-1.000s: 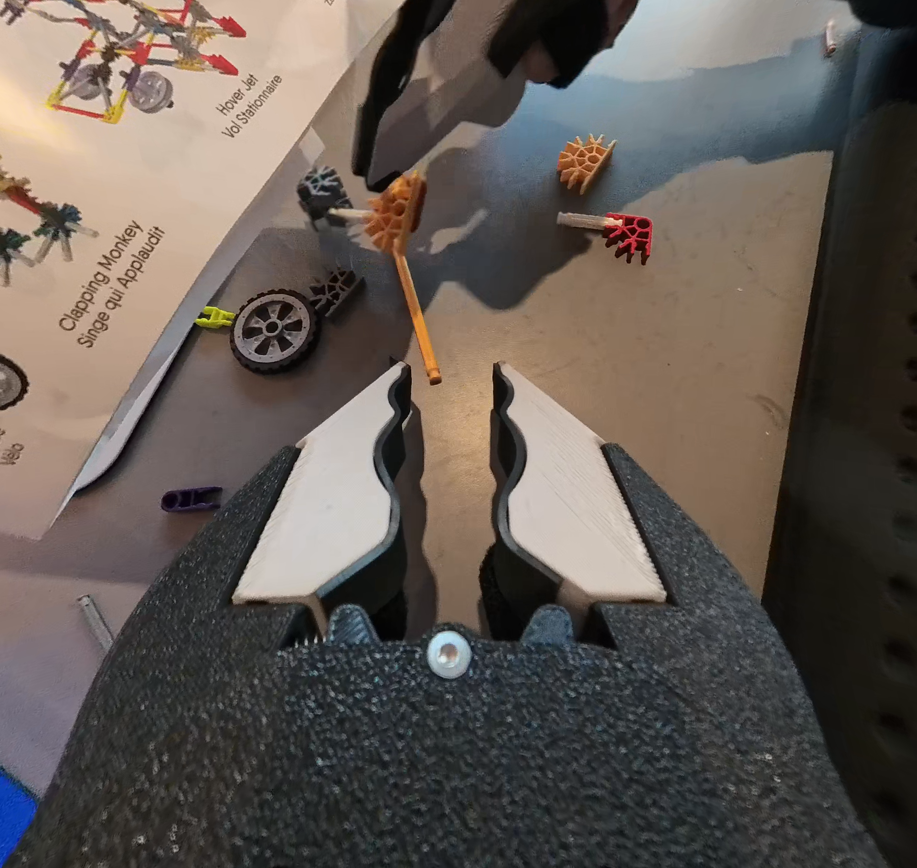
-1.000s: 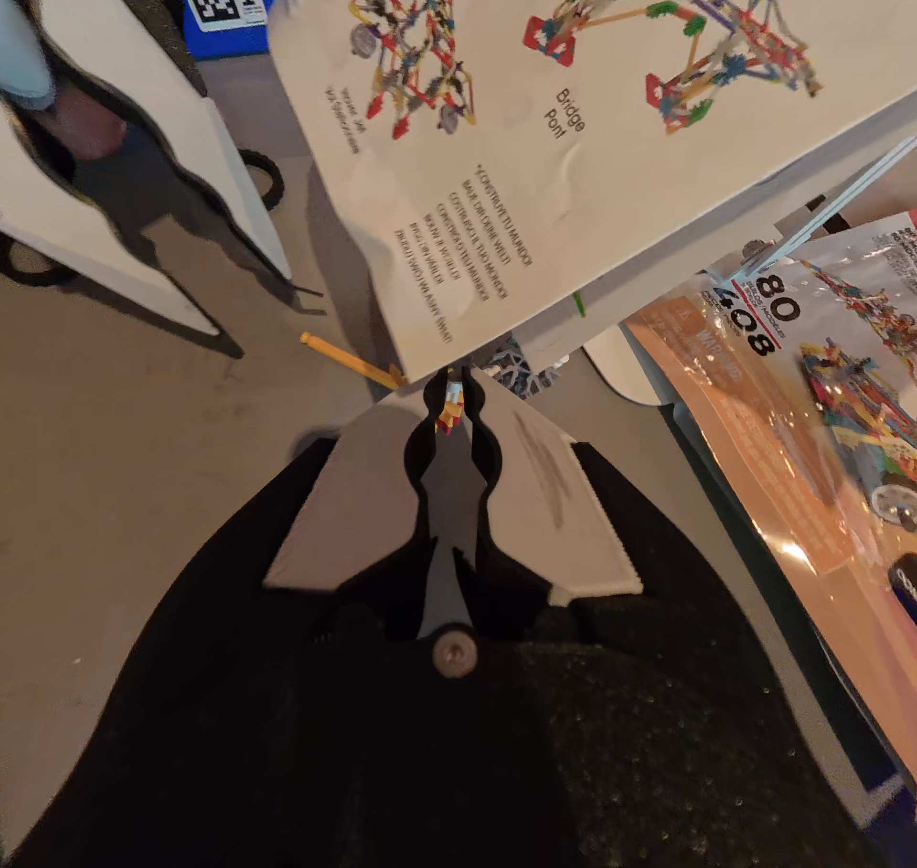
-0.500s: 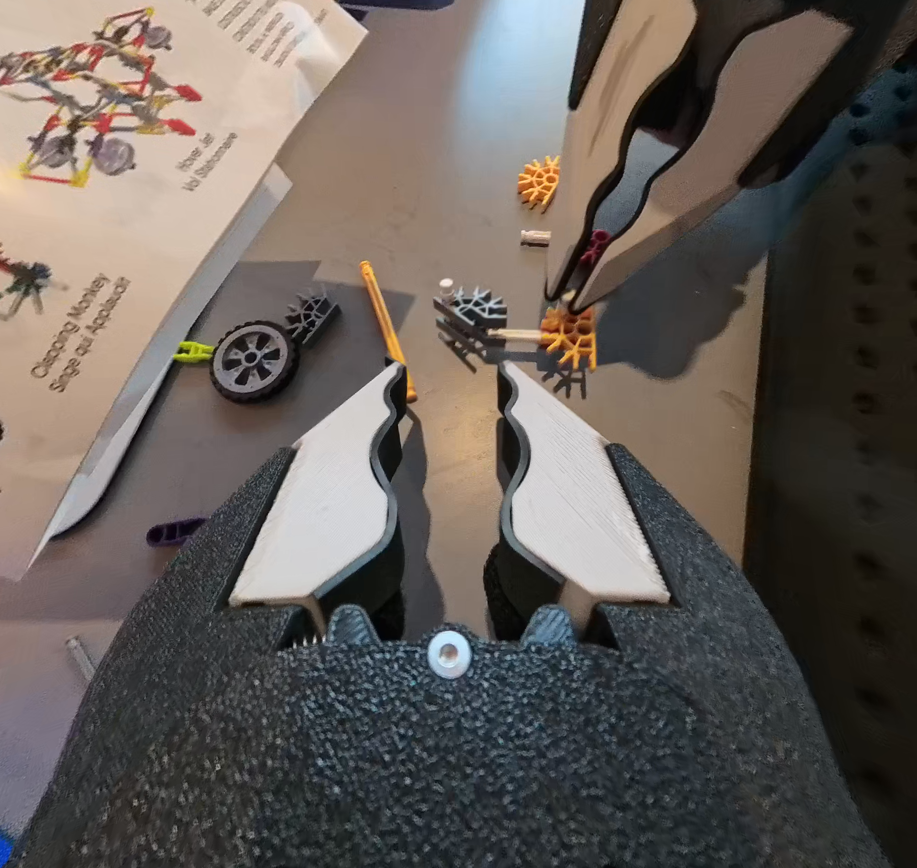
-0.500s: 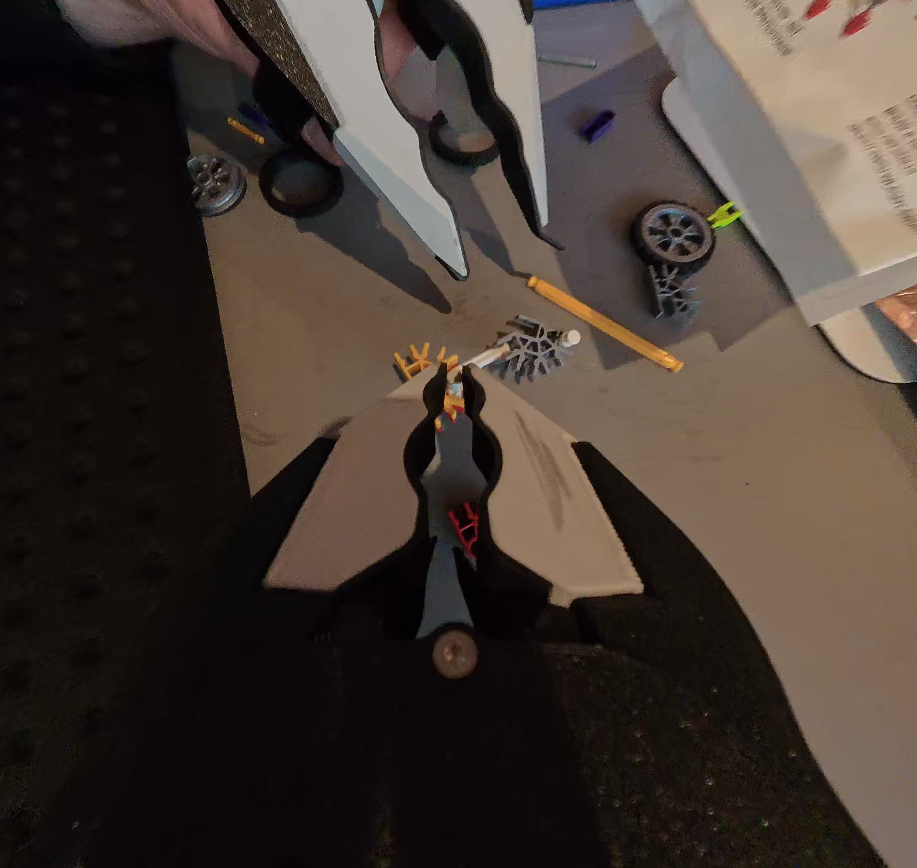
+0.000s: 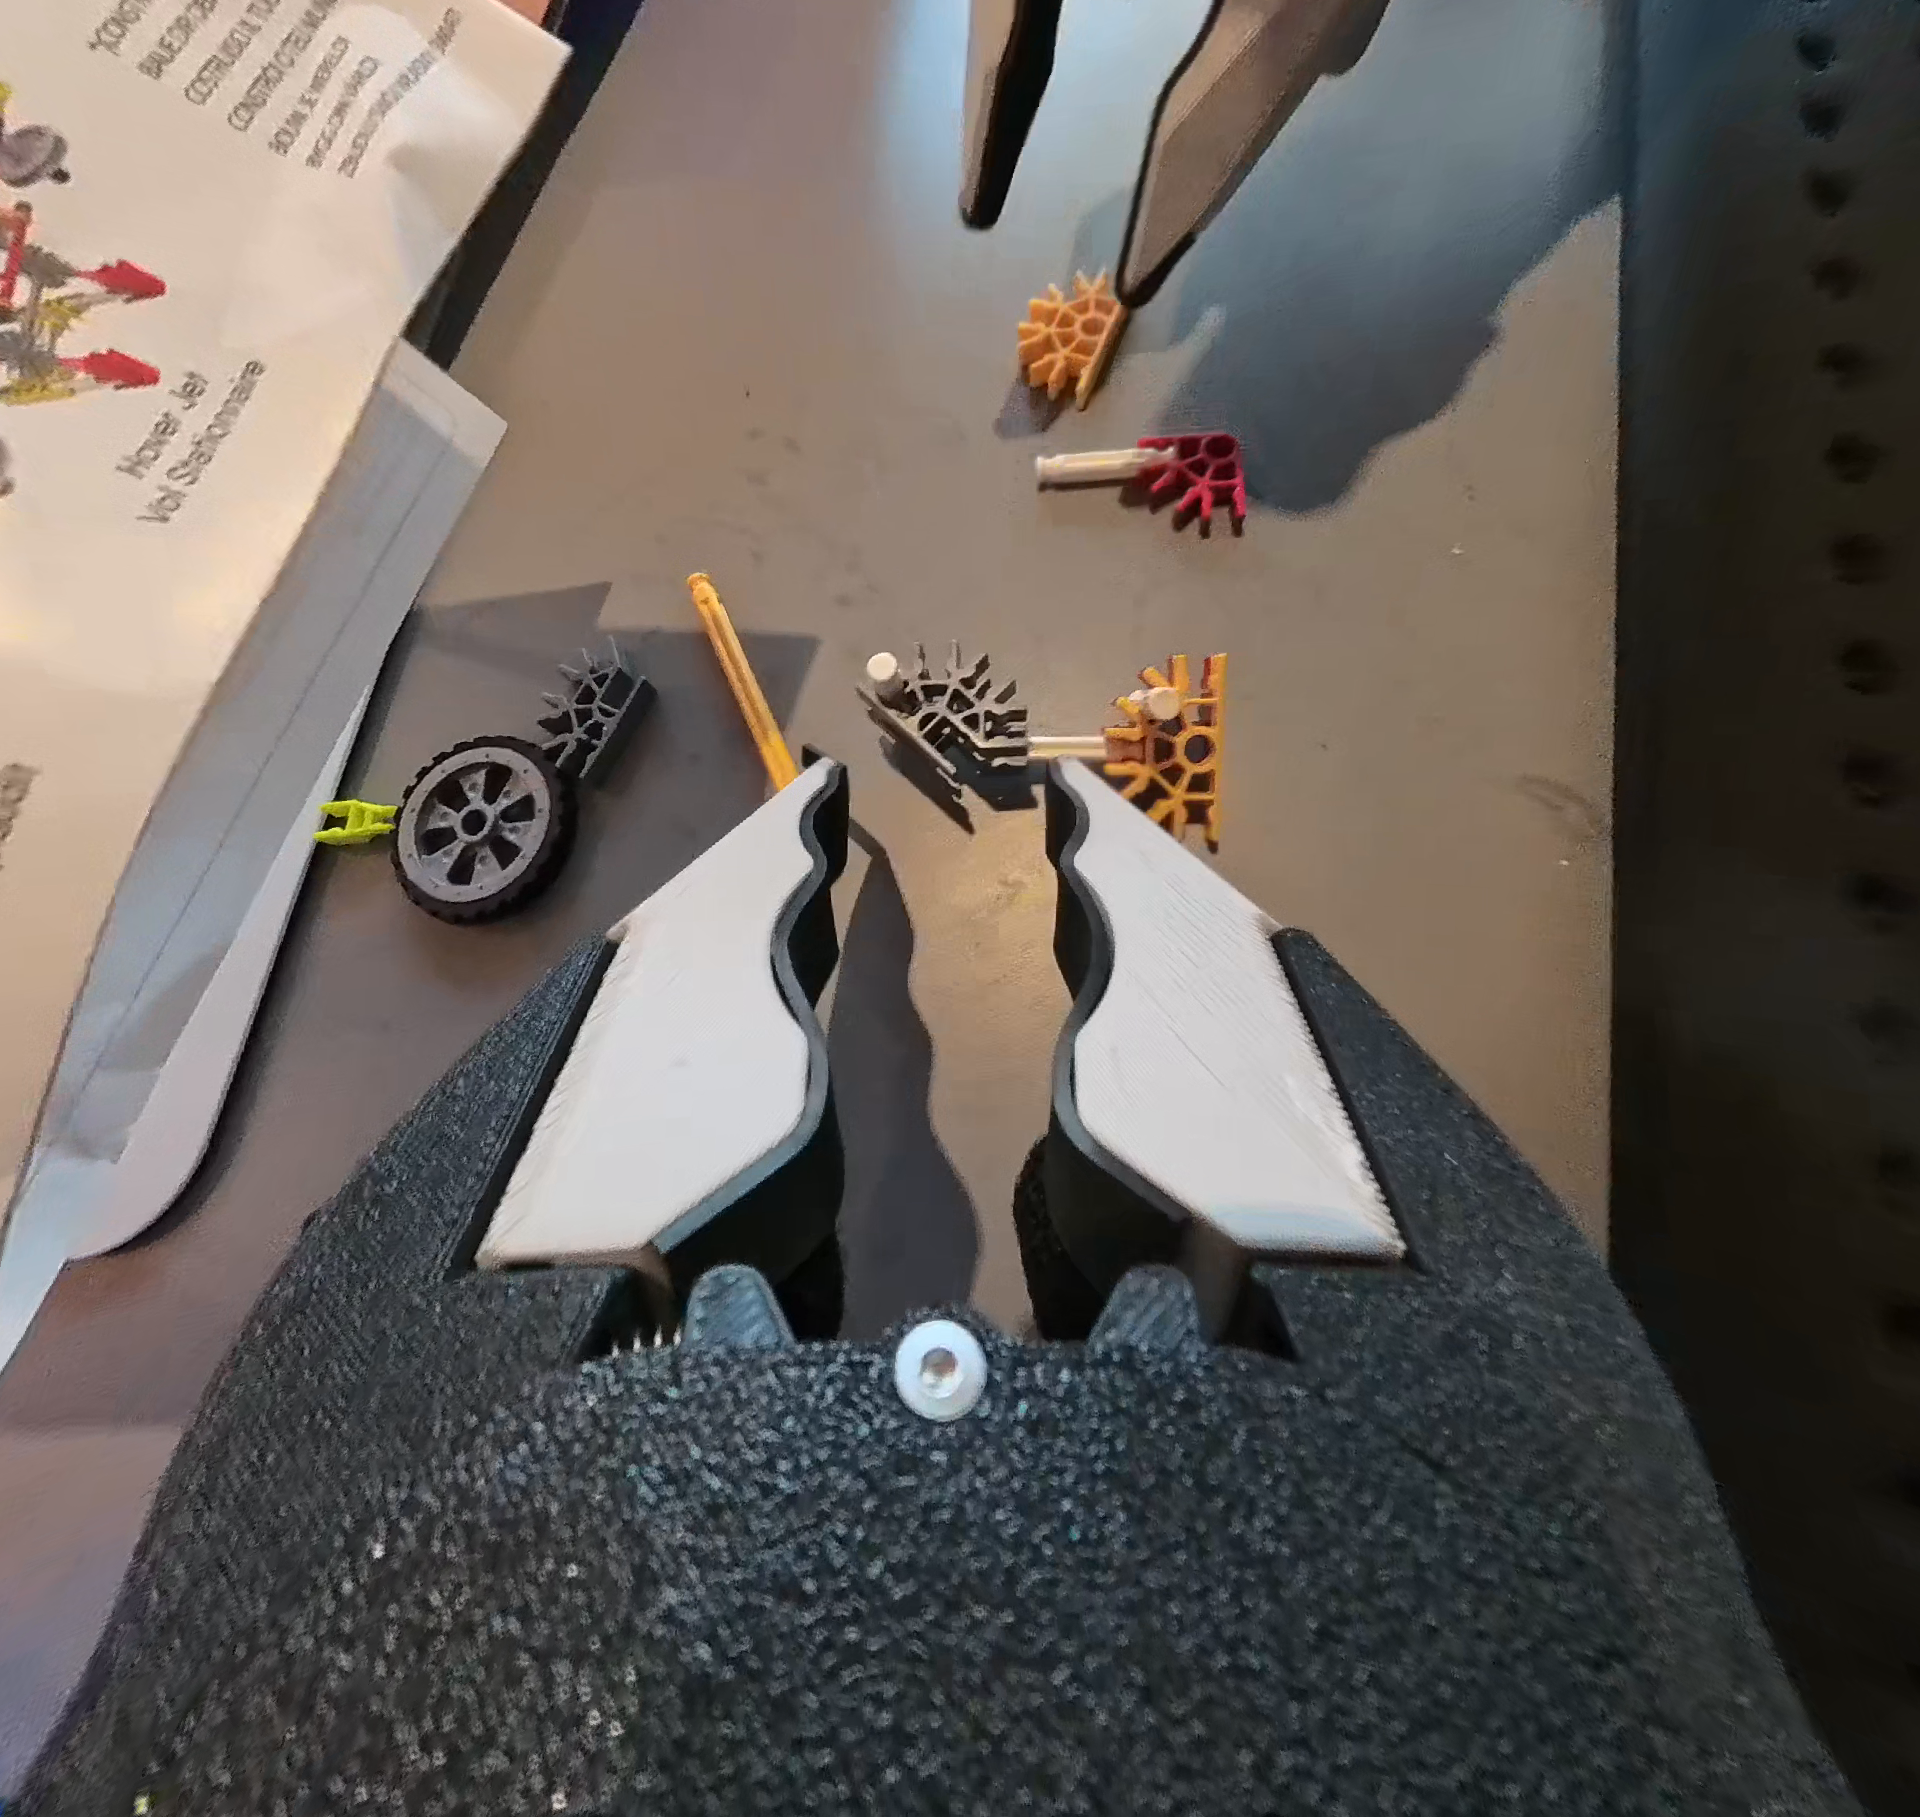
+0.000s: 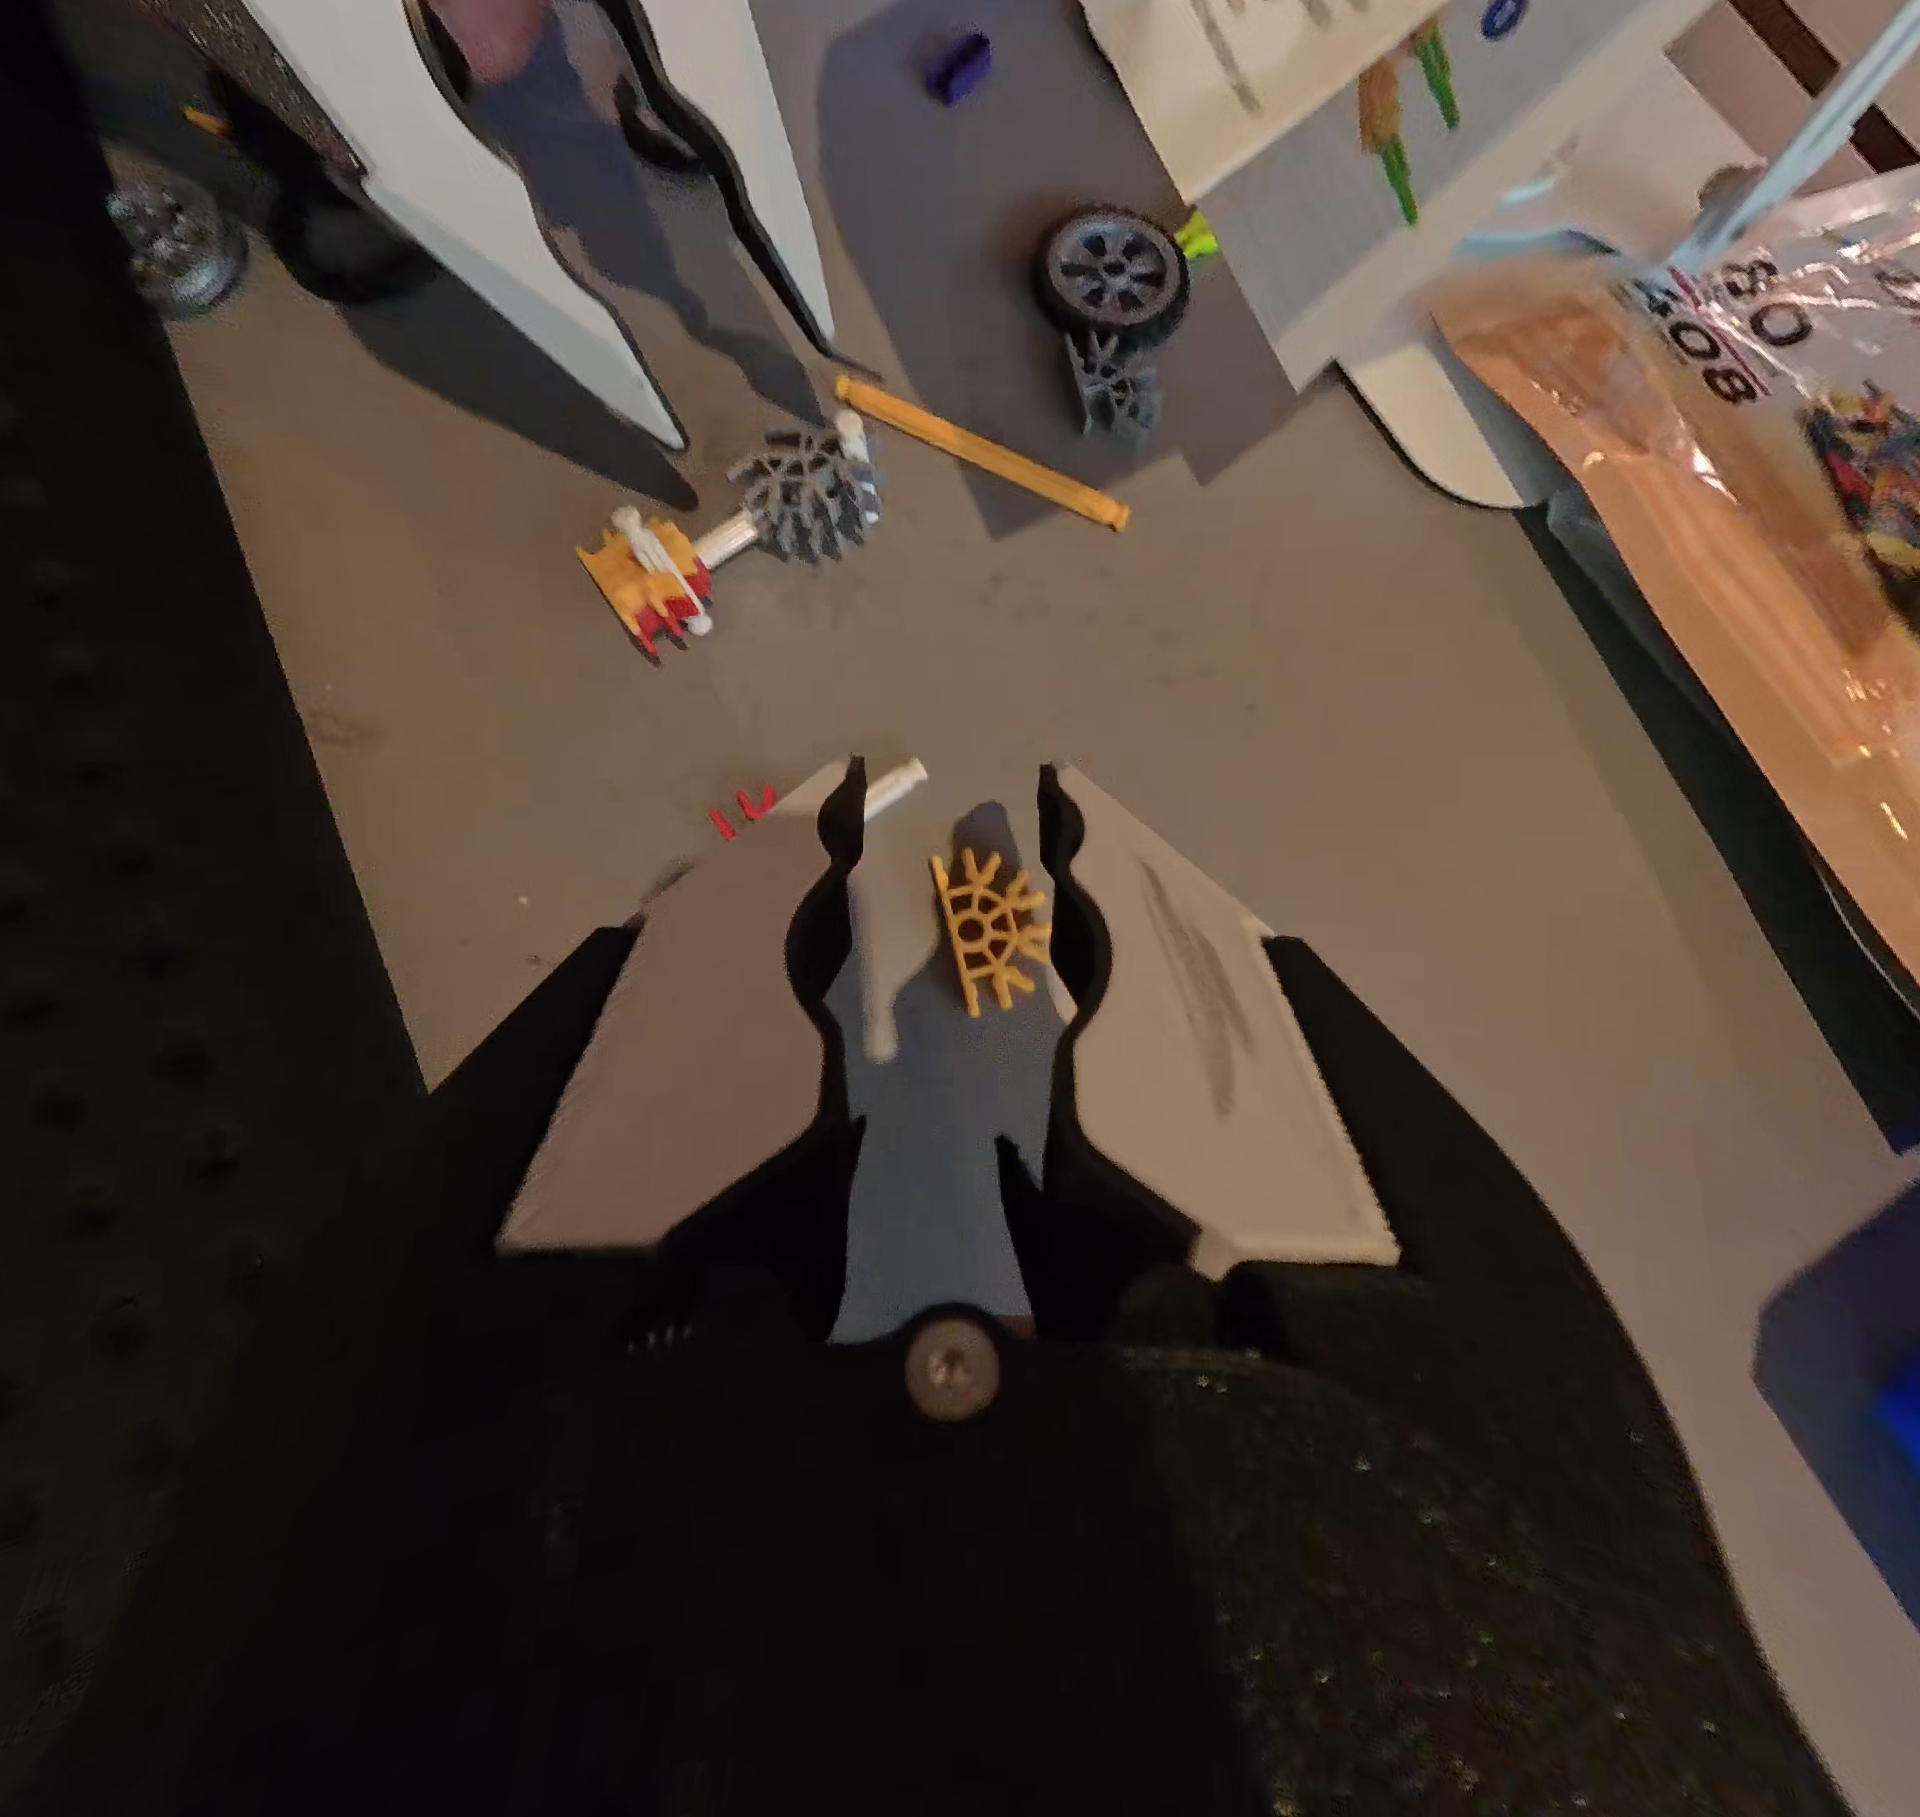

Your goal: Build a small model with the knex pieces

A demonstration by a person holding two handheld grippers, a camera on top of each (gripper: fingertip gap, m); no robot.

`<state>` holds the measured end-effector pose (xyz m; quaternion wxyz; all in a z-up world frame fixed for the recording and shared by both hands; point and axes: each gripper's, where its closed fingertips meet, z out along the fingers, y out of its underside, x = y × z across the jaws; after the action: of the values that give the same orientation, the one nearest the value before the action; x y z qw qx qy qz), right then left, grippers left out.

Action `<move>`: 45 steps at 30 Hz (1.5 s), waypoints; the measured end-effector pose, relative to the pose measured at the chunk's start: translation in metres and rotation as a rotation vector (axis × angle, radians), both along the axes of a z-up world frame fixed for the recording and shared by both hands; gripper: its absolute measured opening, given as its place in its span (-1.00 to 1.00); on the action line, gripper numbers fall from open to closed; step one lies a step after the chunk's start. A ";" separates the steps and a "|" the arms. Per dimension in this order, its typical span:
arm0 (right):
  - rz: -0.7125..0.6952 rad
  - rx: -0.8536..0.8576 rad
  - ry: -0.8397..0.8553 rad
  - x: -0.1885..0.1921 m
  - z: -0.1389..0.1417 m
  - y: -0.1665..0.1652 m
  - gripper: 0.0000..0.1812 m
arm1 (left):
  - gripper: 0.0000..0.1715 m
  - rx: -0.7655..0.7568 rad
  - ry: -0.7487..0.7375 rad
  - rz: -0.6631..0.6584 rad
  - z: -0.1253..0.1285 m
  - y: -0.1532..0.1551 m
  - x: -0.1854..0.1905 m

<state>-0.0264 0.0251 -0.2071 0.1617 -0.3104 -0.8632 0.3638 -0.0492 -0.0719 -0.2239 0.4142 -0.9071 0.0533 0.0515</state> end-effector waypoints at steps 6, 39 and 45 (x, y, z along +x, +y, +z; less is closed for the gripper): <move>-0.011 0.048 -0.054 0.011 -0.015 0.017 -0.63 | -0.60 0.022 -0.019 0.026 0.004 -0.001 -0.005; -0.027 0.090 -0.114 -0.002 -0.044 0.015 -0.77 | -0.60 -0.005 -0.016 0.019 -0.005 0.003 0.001; -0.029 0.064 -0.085 0.000 -0.034 0.011 -0.77 | -0.60 0.003 -0.018 0.031 -0.004 0.004 -0.002</move>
<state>-0.0267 0.0359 -0.2416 0.1401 -0.3326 -0.8760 0.3199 -0.0509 -0.0683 -0.2281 0.4150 -0.9078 0.0356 0.0499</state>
